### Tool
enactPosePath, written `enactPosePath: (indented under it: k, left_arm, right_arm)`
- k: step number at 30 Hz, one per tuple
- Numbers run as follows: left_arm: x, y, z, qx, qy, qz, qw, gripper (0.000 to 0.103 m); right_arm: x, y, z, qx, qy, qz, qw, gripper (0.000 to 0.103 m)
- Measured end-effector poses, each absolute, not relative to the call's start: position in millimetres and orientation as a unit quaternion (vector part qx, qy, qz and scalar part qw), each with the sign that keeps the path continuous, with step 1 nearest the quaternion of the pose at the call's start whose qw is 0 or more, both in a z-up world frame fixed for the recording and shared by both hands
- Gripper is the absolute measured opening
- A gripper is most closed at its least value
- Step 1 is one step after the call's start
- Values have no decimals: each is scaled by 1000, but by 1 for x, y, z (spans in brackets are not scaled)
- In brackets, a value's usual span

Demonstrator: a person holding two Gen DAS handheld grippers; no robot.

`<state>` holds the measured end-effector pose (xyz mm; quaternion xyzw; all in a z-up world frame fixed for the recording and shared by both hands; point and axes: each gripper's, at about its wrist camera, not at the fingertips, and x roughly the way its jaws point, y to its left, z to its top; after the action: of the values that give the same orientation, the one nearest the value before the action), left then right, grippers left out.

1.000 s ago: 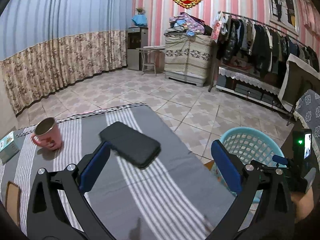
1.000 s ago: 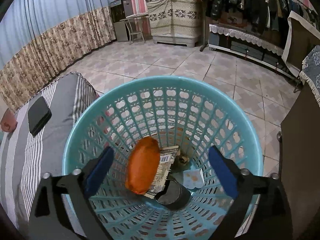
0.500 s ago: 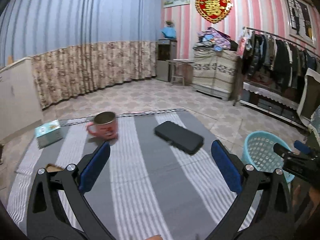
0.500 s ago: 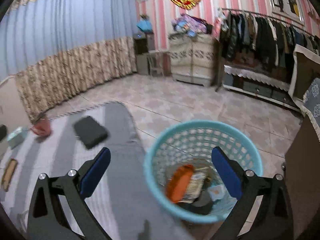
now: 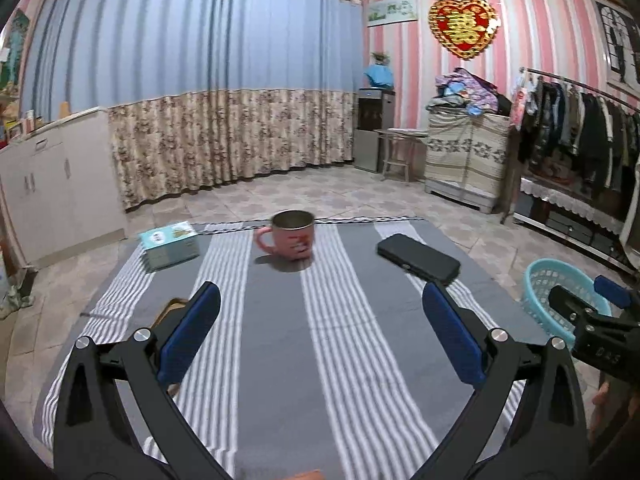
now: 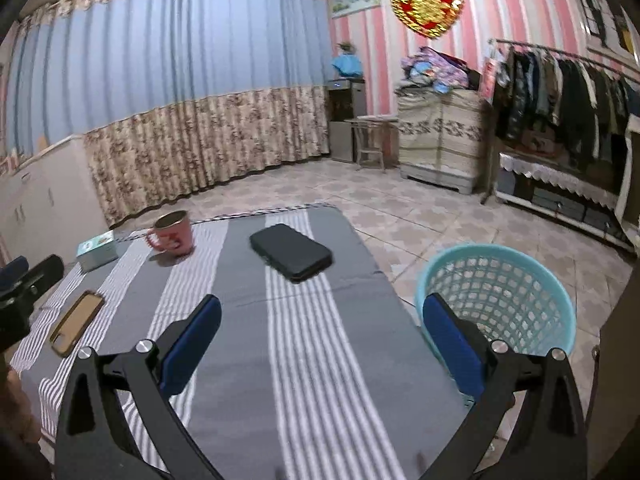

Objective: Collect trash

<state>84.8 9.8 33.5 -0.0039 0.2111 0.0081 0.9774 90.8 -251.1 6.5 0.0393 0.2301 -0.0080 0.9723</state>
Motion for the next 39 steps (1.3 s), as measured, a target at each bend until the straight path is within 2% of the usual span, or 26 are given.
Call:
enactPosePath:
  k: [11, 39]
  left_arm:
    - [69, 10, 28, 14, 204, 12, 979, 98]
    - [59, -6, 17, 4, 210, -32, 977, 98]
  right_arm:
    - [68, -223, 6, 23, 223, -6, 975, 99]
    - [51, -229, 4, 7, 201, -44, 979, 99]
